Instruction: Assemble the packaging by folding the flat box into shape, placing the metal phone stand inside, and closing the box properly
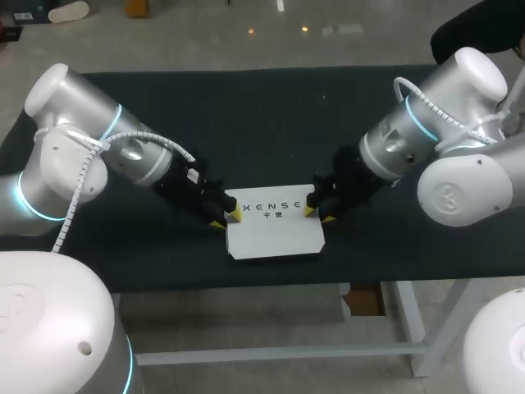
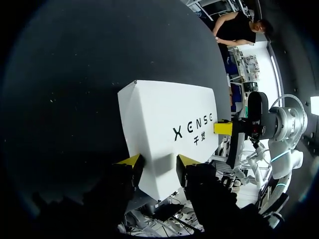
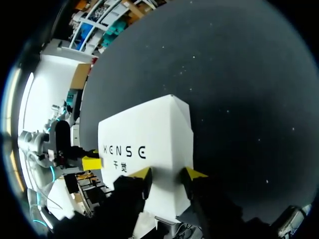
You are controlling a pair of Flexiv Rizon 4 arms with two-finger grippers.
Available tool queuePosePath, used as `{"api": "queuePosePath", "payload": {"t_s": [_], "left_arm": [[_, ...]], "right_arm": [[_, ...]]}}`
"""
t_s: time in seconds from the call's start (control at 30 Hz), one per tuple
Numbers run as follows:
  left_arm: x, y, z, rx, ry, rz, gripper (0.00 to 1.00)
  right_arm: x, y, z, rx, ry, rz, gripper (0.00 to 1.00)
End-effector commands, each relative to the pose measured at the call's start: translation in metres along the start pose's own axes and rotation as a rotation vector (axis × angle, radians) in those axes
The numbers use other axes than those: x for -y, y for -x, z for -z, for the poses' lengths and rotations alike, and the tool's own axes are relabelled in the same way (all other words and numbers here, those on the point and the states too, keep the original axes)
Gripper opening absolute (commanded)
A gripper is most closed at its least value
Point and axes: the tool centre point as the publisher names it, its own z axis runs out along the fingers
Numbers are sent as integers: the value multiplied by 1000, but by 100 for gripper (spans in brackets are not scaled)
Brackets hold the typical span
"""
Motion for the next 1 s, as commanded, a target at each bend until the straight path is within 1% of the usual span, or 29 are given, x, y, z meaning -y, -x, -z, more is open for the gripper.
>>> {"api": "queuePosePath", "payload": {"t_s": [0.03,0.27,0.33,0.63,0.8,0.87,1.0], "left_arm": [[6,-10,-12,-2,16,7,45],[7,-13,-10,2,29,41,42],[7,-14,-9,6,33,45,43],[5,-17,-5,18,35,62,43],[4,-18,-4,20,46,76,39],[4,-18,-3,8,58,76,38],[4,-17,-3,22,53,84,38]], "right_arm": [[-2,-9,-9,-9,-16,2,44],[-2,-12,-8,-15,-30,-1,43],[-3,-12,-8,-18,-34,-2,43],[-3,-15,-5,-29,-43,-4,43],[-2,-16,-4,-32,-49,-5,43],[-2,-16,-4,-32,-52,-7,43],[-3,-17,-3,-30,-57,-7,43]]}}
